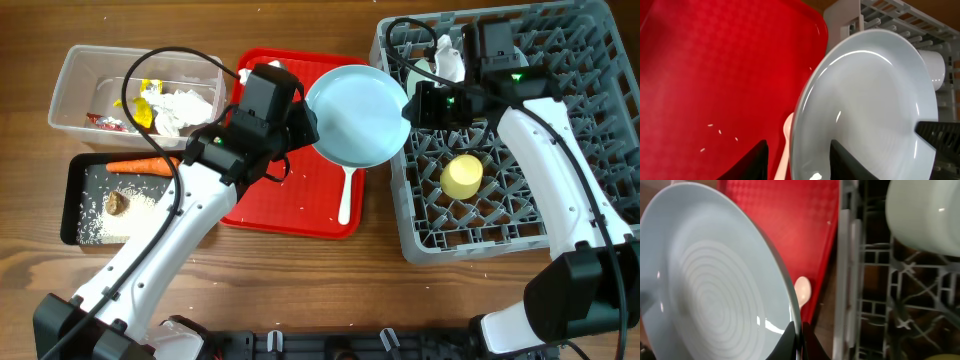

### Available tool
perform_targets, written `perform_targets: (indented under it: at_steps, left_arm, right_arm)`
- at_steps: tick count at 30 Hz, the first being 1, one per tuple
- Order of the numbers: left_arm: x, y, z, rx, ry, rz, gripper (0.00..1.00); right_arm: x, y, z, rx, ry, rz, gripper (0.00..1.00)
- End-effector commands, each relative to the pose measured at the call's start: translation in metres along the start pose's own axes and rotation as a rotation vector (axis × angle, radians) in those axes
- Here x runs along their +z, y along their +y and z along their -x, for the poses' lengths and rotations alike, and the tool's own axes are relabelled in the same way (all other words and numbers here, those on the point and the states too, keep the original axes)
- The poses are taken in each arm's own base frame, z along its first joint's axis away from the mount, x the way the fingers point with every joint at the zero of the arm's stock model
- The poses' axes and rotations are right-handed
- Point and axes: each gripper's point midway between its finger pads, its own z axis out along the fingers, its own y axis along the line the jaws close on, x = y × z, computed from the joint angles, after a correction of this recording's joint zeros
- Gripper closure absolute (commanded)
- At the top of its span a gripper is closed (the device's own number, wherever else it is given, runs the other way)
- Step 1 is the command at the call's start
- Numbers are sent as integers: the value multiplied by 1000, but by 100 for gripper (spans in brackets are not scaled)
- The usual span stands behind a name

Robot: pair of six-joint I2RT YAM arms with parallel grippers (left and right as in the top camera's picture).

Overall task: Sort waste into correct bins and load items into the dishwasher rack
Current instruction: 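Carry the plate right with the right gripper and stand it in the rack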

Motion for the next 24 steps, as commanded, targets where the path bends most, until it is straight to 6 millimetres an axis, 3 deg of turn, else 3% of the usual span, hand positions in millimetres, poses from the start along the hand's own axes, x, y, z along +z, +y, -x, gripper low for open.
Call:
perform_targets:
  at_steps: [1,5,8,15,18,20,24]
  left_arm:
    - [-15,2,15,-16,-40,-21,54]
    - [-16,9,18,-30,-44,-7,44]
    - [-16,16,15,-36,-28,18,40]
    - [-16,35,7,-39,-8,109,33]
    - [-16,38,6,-39,-1,118,33]
    - [-16,38,4,-39,4,123,33]
    - [-14,42,1,-39,15,133,33]
  right_arm:
    - [-16,-11,10,-23,-69,-104,96]
    - [-47,-19,21,-33,-154,-153,96]
    - [-76,-35,28,-44,-231,-248,96]
    - [-162,-75,42,-163,-423,-625,96]
    - [-193,-94,47,-118,-495,-809,96]
    - [-208,-107,52,-91,-534,-922,96]
    - [-219,-127,60,-101,-536,-1089,96]
